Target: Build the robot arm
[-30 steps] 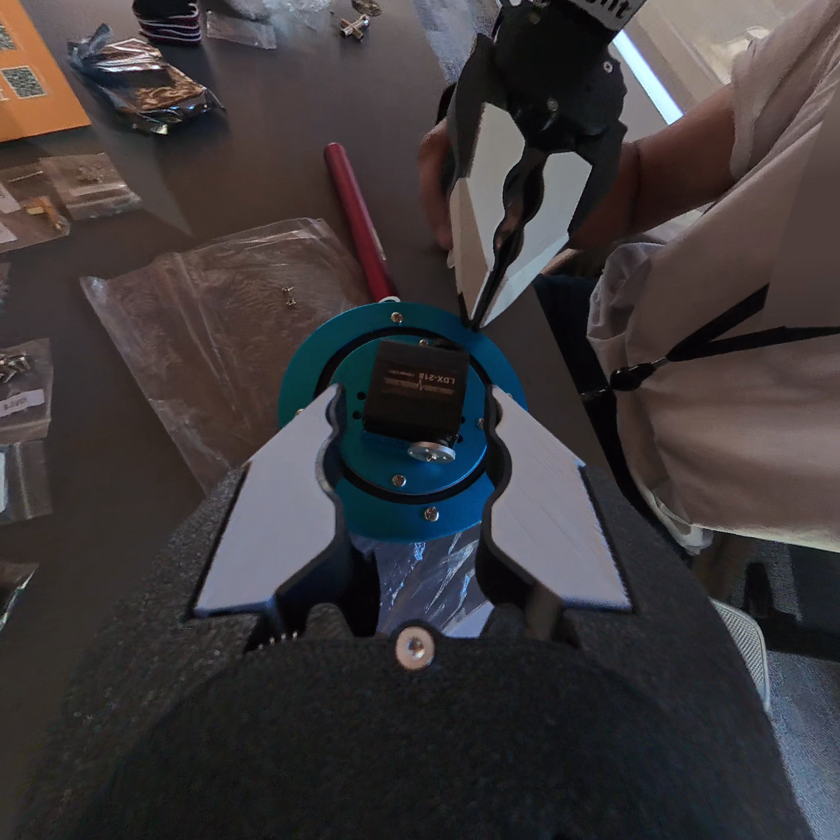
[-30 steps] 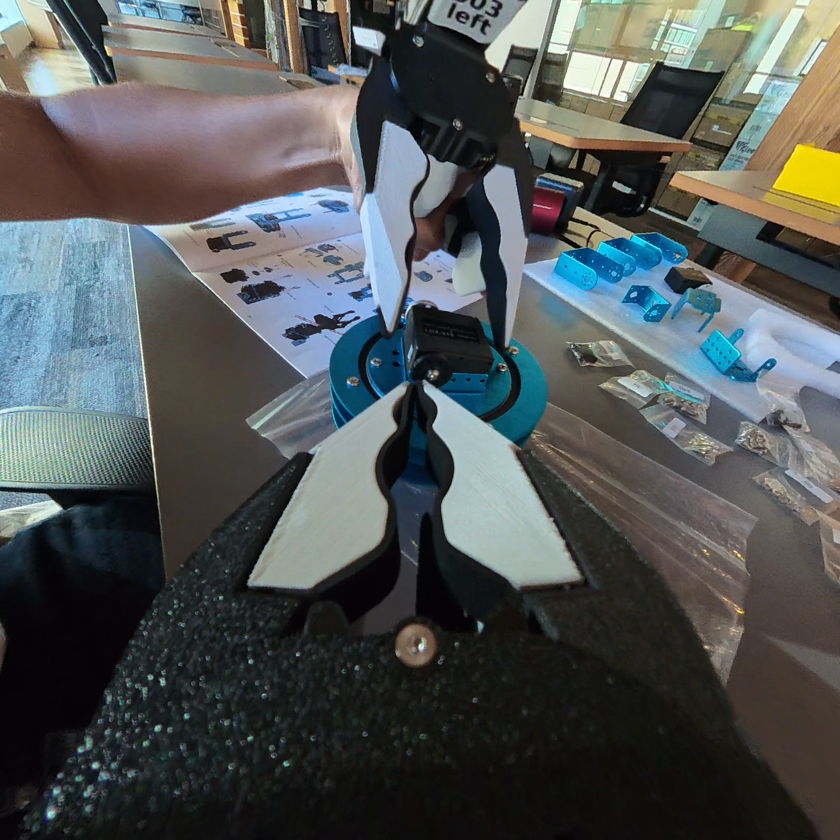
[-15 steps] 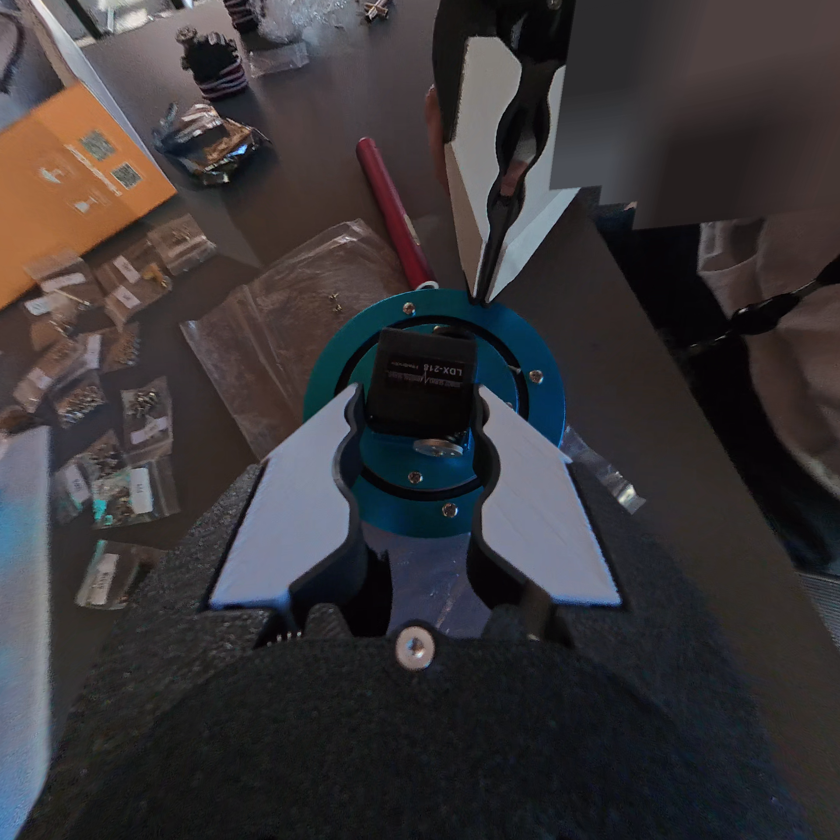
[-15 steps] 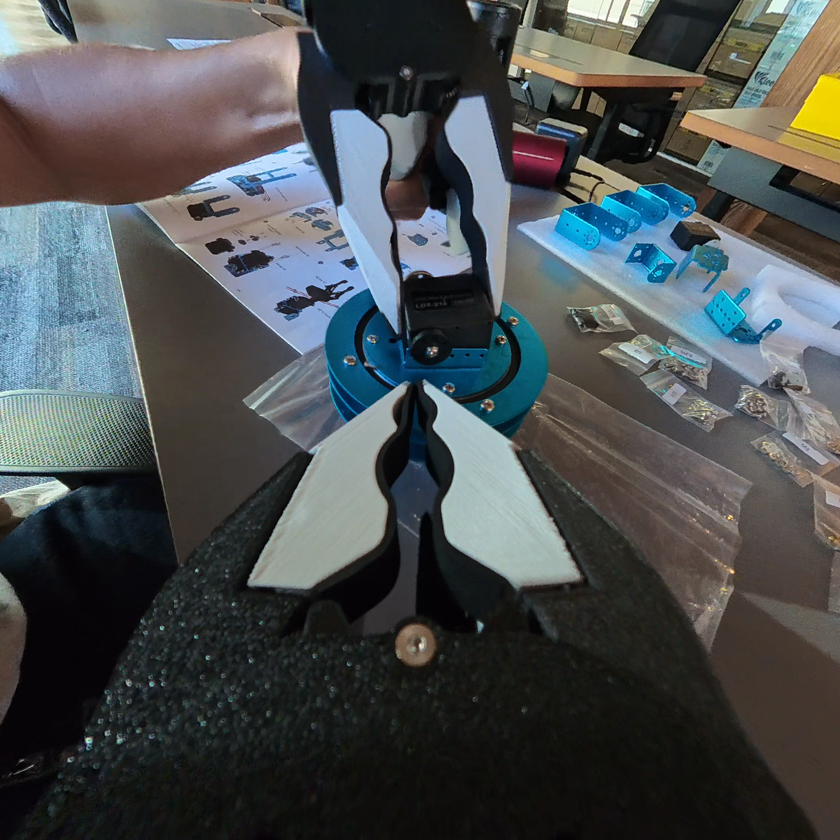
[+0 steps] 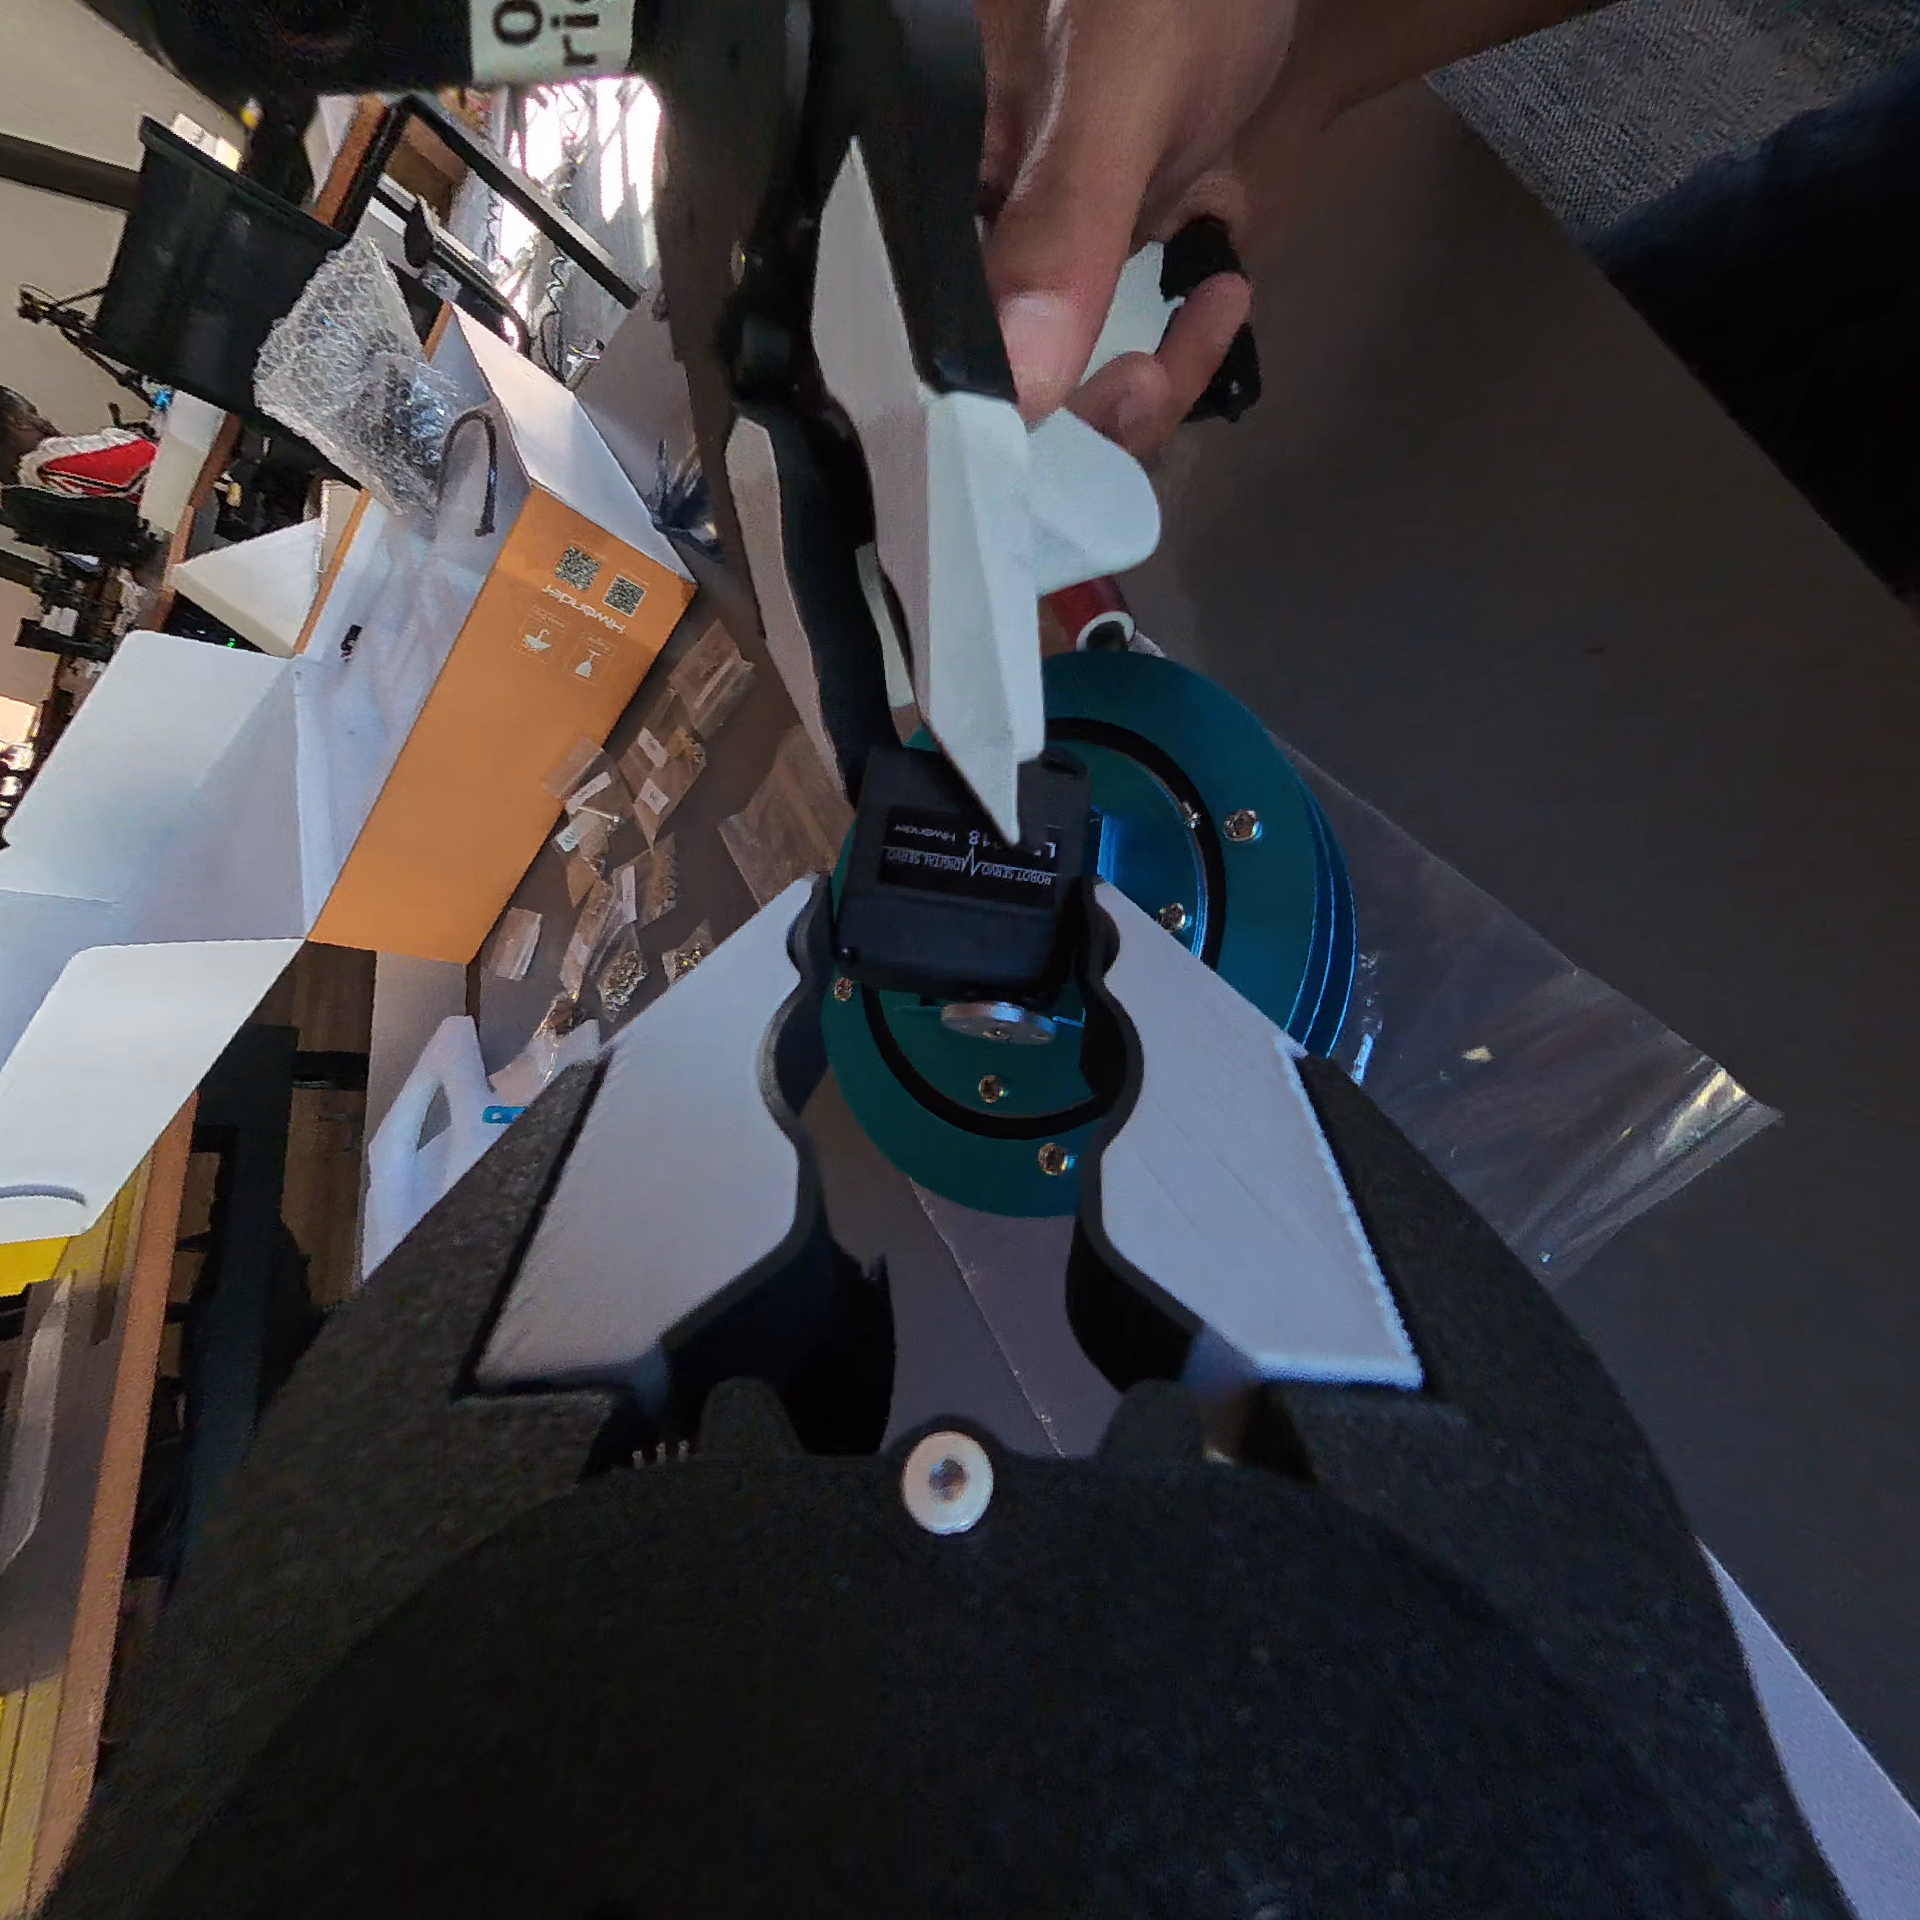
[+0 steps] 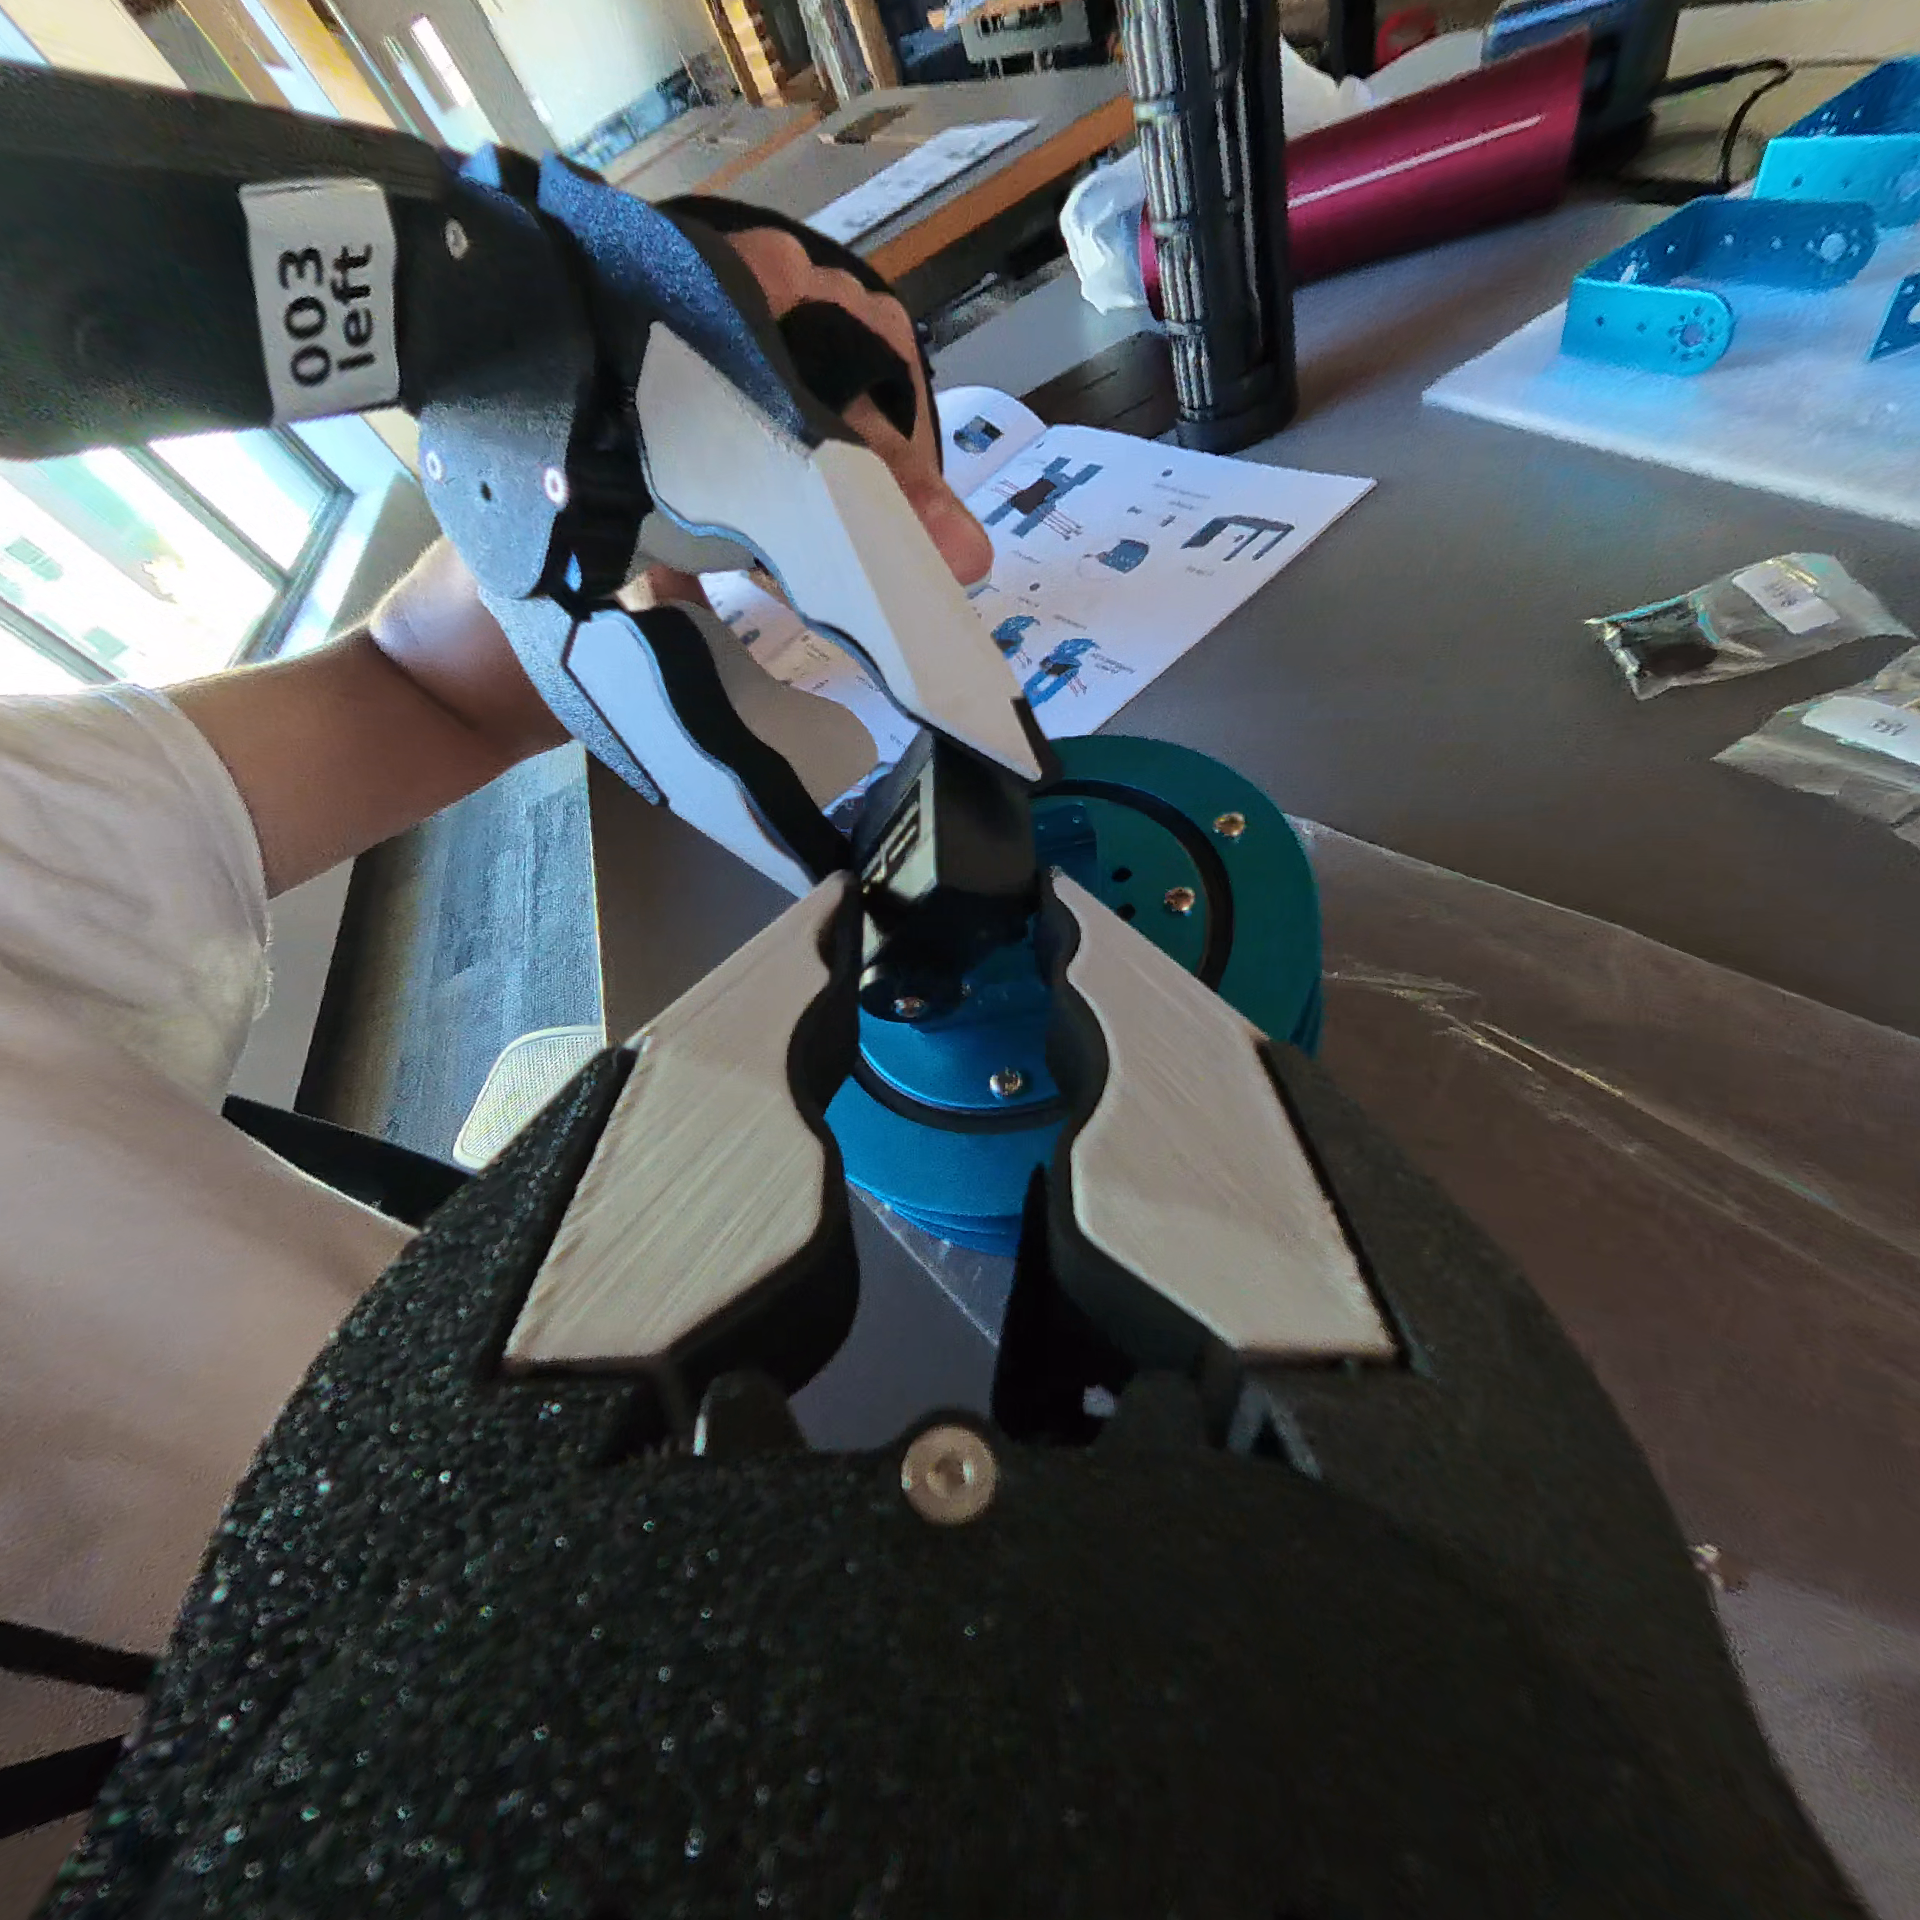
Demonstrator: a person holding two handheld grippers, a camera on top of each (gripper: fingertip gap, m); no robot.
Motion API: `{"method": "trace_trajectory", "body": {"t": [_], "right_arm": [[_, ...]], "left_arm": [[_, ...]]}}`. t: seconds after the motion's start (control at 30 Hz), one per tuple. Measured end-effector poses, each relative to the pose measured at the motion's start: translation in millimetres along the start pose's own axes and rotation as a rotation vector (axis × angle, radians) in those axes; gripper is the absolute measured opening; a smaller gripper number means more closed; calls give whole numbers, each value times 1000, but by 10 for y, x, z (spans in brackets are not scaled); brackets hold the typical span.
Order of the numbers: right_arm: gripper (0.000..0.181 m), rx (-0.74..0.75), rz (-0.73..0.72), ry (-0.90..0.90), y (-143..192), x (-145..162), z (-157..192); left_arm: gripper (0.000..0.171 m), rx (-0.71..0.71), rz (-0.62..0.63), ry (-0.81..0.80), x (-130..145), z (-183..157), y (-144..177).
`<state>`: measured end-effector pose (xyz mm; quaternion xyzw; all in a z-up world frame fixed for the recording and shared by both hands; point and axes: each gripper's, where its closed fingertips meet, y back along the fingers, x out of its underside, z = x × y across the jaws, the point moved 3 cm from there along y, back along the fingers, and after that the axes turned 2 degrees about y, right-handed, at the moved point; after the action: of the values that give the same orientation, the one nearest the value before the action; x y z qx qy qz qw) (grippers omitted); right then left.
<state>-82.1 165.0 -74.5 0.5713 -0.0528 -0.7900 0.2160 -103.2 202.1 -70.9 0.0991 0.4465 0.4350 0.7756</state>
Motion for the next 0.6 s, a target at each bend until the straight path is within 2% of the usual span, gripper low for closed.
{"method": "trace_trajectory", "body": {"t": [0.07, 0.17, 0.27, 0.37, 0.53, 0.6], "right_arm": [[27, 18, 21, -12, 12, -35, 12], [23, 107, 72, 70, 16, -86, 34], [21, 168, 129, 166, -15, -91, 100], [21, 197, 126, 216, -8, -85, 132], [22, 205, 84, 297, 18, -61, 131], [21, 206, 65, 328, 30, -53, 134]], "left_arm": [[46, -17, -3, 29, 14, -1, 9], [48, -1, -21, 136, 38, 9, 36], [52, 70, -114, 326, 47, 76, 88], [52, 166, -198, 476, 90, 98, 83], [32, 277, -260, 507, 82, 24, 33], [30, 283, -281, 503, 63, 9, 22]]}}
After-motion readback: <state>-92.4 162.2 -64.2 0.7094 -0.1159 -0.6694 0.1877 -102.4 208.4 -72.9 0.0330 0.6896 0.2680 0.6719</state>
